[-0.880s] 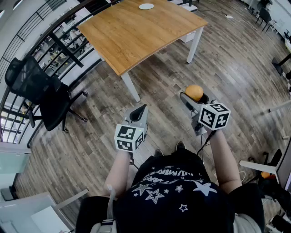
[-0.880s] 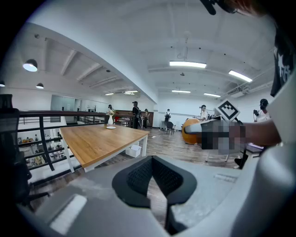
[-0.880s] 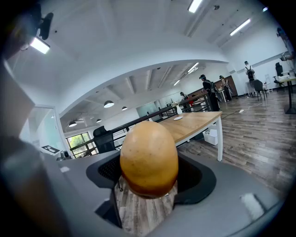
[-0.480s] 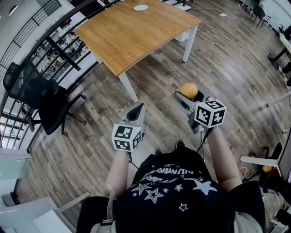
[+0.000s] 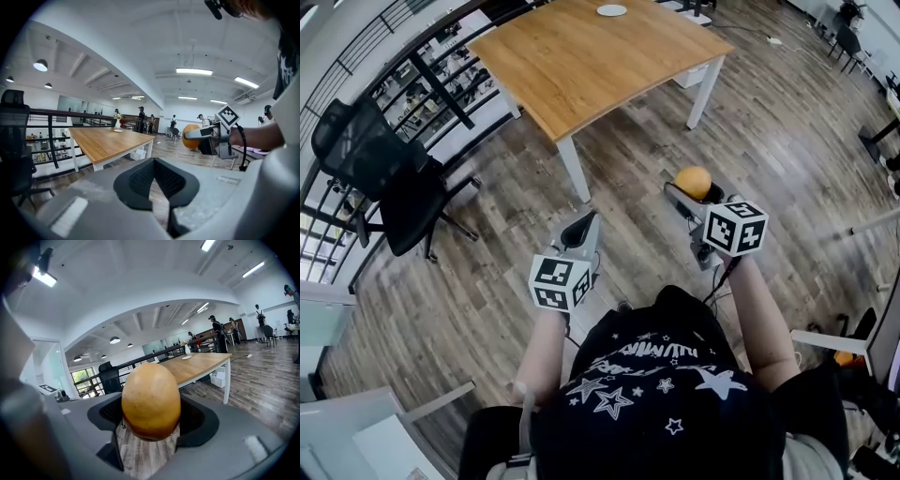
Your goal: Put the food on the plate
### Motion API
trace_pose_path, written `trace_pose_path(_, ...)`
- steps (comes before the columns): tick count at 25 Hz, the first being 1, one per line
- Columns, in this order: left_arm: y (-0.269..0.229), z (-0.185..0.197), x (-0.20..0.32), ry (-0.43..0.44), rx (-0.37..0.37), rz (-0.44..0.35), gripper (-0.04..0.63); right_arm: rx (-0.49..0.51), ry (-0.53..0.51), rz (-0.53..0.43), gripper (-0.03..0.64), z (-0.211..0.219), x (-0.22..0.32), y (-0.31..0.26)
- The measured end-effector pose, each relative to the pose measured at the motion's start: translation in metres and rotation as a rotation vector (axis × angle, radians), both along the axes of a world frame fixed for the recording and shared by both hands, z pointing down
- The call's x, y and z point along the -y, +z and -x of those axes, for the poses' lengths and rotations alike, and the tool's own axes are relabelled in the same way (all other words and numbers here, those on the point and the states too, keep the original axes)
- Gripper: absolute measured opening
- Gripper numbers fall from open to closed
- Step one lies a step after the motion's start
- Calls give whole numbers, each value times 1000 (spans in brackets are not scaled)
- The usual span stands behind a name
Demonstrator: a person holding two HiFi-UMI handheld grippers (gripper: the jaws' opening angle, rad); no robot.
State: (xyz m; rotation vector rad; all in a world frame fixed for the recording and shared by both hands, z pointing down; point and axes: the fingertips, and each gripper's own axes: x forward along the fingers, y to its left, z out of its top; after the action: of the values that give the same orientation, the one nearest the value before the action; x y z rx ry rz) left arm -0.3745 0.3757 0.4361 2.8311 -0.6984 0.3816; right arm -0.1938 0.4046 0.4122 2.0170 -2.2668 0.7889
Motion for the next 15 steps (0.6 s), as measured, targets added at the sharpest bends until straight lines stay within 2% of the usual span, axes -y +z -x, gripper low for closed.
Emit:
trace_pose_path(7,15,0,2,-19,30,23,2,51,28,-15,337,-20,10,9)
trace_pose_path(15,36,-52,40,-65,83,49,2,112,-8,-3,337,-87,61,32)
